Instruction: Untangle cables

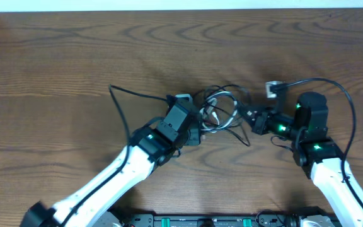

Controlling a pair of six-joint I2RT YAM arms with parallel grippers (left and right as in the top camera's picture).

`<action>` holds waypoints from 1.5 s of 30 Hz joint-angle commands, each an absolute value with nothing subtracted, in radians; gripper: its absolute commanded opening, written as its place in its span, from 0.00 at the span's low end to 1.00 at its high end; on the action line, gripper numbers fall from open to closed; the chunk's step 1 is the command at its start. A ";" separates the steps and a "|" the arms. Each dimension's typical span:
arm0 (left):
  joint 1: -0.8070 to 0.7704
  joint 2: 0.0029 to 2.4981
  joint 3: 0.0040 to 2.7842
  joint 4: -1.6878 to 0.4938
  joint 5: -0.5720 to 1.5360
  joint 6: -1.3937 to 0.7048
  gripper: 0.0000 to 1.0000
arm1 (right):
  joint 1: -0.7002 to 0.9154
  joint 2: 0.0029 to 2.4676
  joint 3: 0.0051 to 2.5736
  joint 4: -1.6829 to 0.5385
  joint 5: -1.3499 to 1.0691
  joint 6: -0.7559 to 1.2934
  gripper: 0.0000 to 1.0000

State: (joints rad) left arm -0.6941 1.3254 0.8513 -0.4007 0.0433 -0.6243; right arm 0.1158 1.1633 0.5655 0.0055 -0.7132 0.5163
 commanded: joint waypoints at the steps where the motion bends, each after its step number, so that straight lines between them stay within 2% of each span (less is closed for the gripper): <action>1: -0.686 1.151 0.859 -0.434 0.028 -0.572 0.08 | 0.061 1.154 0.570 -0.046 -0.320 0.519 0.01; 14: -0.686 0.676 0.859 -0.436 -0.081 -0.531 0.08 | 0.020 1.162 0.570 -0.091 -0.118 0.570 0.01; 19: -0.686 0.608 0.859 -0.435 -0.125 -0.536 0.08 | 0.020 1.163 0.570 -0.094 -0.091 0.708 0.01; 24: -0.686 0.601 0.859 -0.437 -0.125 -0.640 0.08 | 0.020 1.163 0.570 -0.031 -0.105 0.729 0.01; 25: -0.686 0.604 0.859 -0.440 -0.125 -0.661 0.11 | 0.020 1.163 0.570 -0.019 -0.109 0.729 0.01; 30: -0.686 0.645 0.859 -0.472 -0.123 -0.747 0.63 | 0.020 1.163 0.570 0.060 -0.278 0.728 0.01; 34: -0.686 0.707 0.859 -0.470 -0.120 -0.777 0.87 | 0.022 1.163 0.570 0.106 -0.511 0.730 0.01; 39: -0.686 0.797 0.859 -0.448 -0.120 -0.776 0.89 | 0.049 1.163 0.570 0.099 -0.697 0.728 0.01; 45: -0.686 0.952 0.859 -0.418 -0.064 -0.762 0.91 | 0.060 1.163 0.570 0.094 -0.874 0.556 0.01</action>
